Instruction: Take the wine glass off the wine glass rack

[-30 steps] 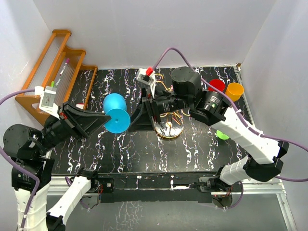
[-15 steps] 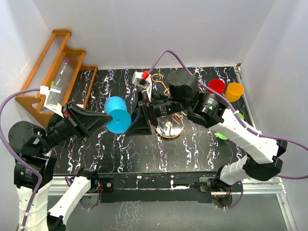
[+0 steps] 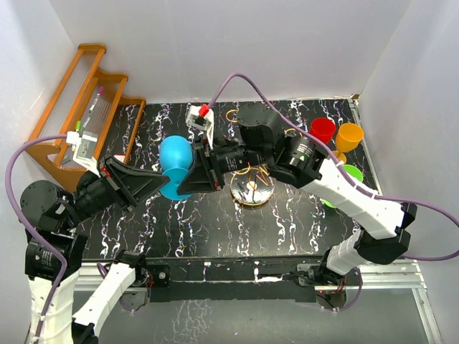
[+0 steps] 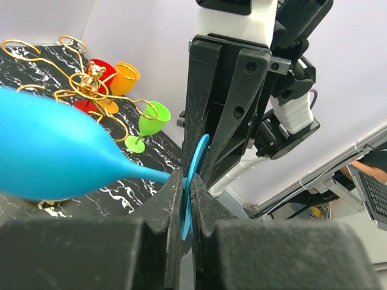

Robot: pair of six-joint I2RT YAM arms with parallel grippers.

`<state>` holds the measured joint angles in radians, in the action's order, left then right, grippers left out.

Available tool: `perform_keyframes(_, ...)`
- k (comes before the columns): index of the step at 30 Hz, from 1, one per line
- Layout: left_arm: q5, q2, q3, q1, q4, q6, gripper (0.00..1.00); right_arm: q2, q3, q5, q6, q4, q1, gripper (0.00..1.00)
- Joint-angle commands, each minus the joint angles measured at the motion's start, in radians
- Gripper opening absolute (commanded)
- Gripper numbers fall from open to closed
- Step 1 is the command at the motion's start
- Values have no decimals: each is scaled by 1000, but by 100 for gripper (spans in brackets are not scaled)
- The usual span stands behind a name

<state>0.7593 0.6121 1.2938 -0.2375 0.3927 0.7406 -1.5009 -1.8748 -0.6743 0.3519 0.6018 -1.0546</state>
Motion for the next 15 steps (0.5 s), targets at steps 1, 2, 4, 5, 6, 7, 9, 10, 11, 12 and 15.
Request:
perform_keyframes(1,-36,4,27,-3,72,2,13,23,-42,153,-65,7,-27,8)
perform_keyframes(2,-68,7,46,-3,108,5,19,39,-26,193,-81,17,-29,8)
perform_keyframes(4,-126,18,78,-2,172,36,26,73,21,271,-129,34,-33,8)
perform_keyframes(5,-152,20,88,-2,195,71,29,88,42,321,-161,43,-40,8)
perform_keyframes(6,-172,21,97,-2,219,99,31,102,65,366,-214,55,-48,8)
perform_keyframes(7,-187,23,106,-2,238,124,34,117,89,427,-259,61,-62,8)
perform_keyframes(9,-188,32,119,-2,280,173,39,153,165,571,-365,48,-107,8)
perform_keyframes(10,-180,40,131,-2,303,190,40,175,210,642,-418,27,-132,8)
perform_keyframes(11,-177,48,136,-2,330,210,41,199,266,713,-478,-8,-159,8)
perform_keyframes(12,-165,55,142,-2,353,226,42,224,320,784,-536,-47,-181,8)
perform_keyframes(15,-124,61,117,-2,388,292,44,300,487,929,-695,-211,-233,8)
